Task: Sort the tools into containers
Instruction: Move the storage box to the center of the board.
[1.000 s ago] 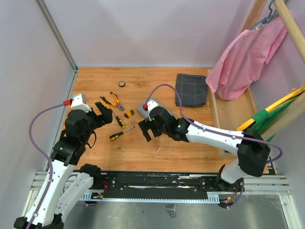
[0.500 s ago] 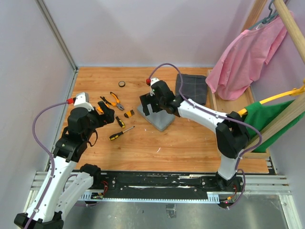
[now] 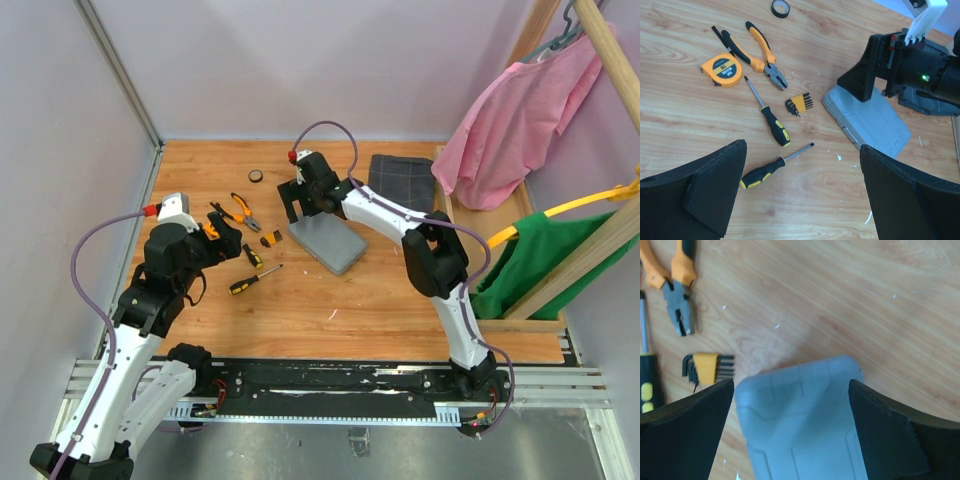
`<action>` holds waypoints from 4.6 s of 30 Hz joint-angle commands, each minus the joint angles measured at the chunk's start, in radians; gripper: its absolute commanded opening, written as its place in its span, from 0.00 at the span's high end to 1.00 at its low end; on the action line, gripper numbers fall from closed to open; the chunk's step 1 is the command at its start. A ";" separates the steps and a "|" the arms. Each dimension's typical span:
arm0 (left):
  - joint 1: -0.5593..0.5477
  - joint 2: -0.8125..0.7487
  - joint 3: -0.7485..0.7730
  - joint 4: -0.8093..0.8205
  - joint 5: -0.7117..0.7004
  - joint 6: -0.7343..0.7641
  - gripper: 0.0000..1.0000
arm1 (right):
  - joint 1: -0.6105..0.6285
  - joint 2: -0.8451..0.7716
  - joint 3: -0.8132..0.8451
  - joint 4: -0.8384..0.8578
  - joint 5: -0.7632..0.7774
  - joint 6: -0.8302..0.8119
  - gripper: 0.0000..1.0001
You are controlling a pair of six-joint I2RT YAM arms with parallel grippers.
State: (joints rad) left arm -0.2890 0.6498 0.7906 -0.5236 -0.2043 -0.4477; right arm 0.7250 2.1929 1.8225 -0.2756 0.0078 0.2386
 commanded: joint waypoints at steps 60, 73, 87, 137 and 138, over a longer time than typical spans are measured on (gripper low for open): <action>0.010 0.029 -0.007 0.046 0.054 0.030 0.01 | -0.407 -0.717 -0.917 0.128 -0.385 -0.031 0.01; 0.010 0.031 -0.008 0.050 0.062 0.032 0.01 | -0.415 -0.655 -0.940 0.093 -0.392 -0.008 0.01; 0.011 0.034 -0.013 0.062 0.096 0.041 0.01 | -0.354 -0.827 -1.103 0.047 -0.410 0.072 0.00; -0.326 0.117 -0.284 0.375 0.039 -0.295 0.01 | -0.201 -1.053 -1.170 0.062 -0.230 0.097 0.01; -0.354 0.139 -0.292 0.403 0.029 -0.309 0.01 | -0.205 -1.048 -1.167 0.070 -0.237 0.097 0.02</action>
State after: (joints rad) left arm -0.5377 0.7174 0.5293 -0.2382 -0.0700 -0.6949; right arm 0.5373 1.1320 0.6464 -0.2646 -0.1883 0.3553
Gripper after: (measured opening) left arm 0.993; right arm 0.986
